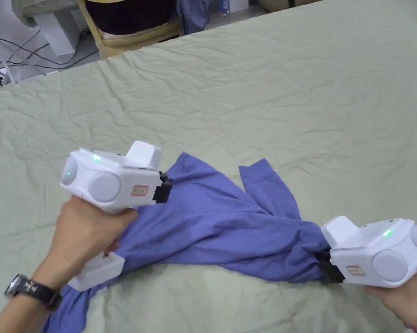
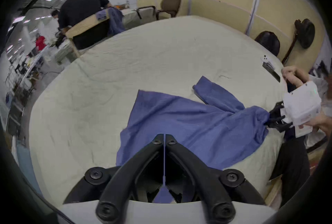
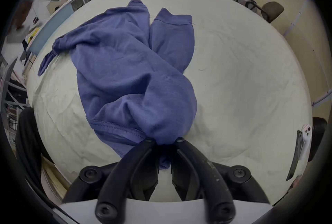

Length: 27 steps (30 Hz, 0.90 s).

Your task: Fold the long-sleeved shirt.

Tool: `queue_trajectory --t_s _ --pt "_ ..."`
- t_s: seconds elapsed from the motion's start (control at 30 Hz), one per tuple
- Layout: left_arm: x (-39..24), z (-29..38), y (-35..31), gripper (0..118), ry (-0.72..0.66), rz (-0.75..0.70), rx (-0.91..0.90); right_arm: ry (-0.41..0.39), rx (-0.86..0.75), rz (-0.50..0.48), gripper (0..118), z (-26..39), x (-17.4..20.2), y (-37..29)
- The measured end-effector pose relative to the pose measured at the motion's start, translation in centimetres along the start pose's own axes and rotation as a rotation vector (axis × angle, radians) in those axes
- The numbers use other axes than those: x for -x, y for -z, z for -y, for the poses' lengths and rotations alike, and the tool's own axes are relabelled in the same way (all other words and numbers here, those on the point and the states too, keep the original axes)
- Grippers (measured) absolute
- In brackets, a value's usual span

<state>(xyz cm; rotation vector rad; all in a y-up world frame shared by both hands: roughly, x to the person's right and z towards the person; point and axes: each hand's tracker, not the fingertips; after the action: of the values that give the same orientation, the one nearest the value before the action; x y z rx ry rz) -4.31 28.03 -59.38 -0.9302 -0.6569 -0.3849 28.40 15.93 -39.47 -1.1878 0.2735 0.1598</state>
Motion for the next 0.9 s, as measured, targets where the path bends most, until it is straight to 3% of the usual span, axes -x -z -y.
queue_trajectory --t_s 0.03,0.1,0.27,0.53,0.63,0.77,0.83,0.87,0.9 --pt "0.6 -1.1 1.3 22 -0.004 0.028 0.015 0.011 0.001 -0.011 13 0.0 -0.2 0.1" --pt "1.6 -3.4 4.3 74 0.002 0.039 0.052 0.02 -0.003 -0.018 13 0.2 -0.5 0.0" --pt "2.3 -6.5 10.7 74 0.129 -0.005 0.083 0.018 -0.001 -0.025 13 0.2 -0.5 0.3" --pt "3.9 -5.8 20.0 74 0.026 -0.005 0.219 0.036 -0.004 -0.051 13 0.4 -1.1 0.7" --pt "4.1 -5.2 19.6 77 -0.039 0.0 0.161 0.038 -0.002 -0.054 13 0.4 -1.0 0.8" --pt "3.7 -4.5 18.8 66 -0.022 -0.01 0.136 0.021 0.0 -0.036 13 0.3 -0.5 0.9" --pt "3.2 -4.3 18.3 36 -0.034 -0.047 0.1 0.019 -0.004 -0.031 13 0.4 -0.4 0.7" --pt "2.8 -4.1 17.9 14 -0.053 -0.05 0.086 0.019 -0.003 -0.03 13 0.4 -0.5 0.8" --pt "2.6 -3.9 17.4 4 -0.073 -0.065 0.064 0.021 0.001 -0.028 13 0.2 -0.5 0.8"
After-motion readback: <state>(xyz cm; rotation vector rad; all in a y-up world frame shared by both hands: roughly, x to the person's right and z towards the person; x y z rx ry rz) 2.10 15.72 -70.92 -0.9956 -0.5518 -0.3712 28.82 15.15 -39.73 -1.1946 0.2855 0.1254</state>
